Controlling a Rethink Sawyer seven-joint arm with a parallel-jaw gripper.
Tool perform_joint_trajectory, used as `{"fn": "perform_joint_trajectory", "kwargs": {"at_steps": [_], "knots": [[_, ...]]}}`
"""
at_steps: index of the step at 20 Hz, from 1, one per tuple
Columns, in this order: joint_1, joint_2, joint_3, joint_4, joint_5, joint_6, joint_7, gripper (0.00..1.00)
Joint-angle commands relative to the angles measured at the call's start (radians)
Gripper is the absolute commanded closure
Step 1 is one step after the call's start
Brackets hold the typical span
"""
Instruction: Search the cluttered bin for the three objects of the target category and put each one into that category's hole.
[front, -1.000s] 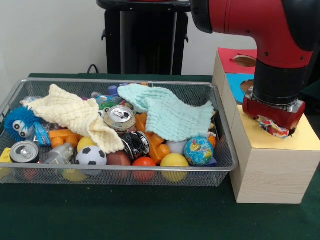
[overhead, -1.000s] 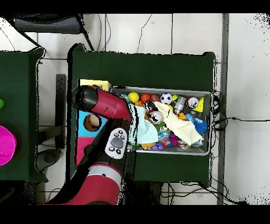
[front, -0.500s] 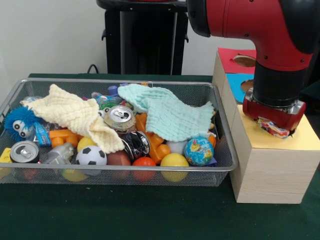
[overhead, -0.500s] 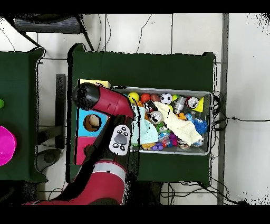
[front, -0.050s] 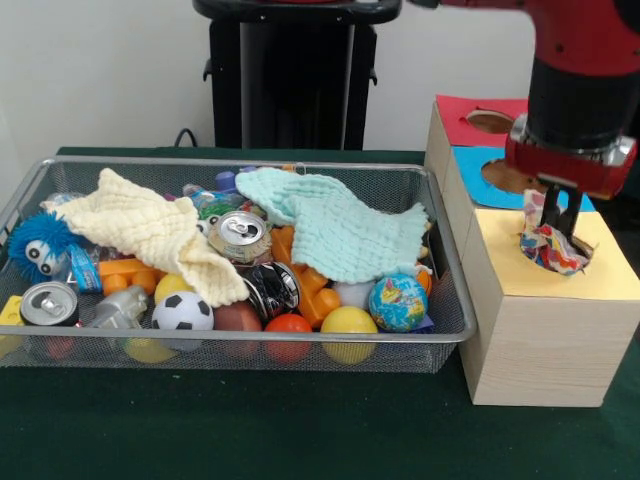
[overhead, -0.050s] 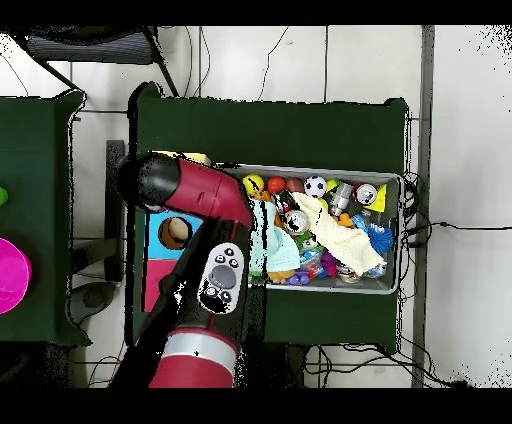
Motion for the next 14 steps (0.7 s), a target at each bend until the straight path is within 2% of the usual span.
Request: {"fn": "perform_joint_trajectory", "kwargs": {"at_steps": [1,5,9,11,14], "knots": [[-0.005,-0.089,0.012,0.063,-0.090,0.248,0.113,1.00],[-0.018,-0.092,0.026,0.042,-0.099,0.252,0.119,1.00],[-0.017,-0.106,0.015,0.043,-0.110,0.186,0.134,1.00],[-0.015,-0.119,0.014,0.064,-0.104,0.097,0.141,1.00],[-0.036,-0.094,0.045,0.058,-0.094,-0.076,0.128,1.00]]}}
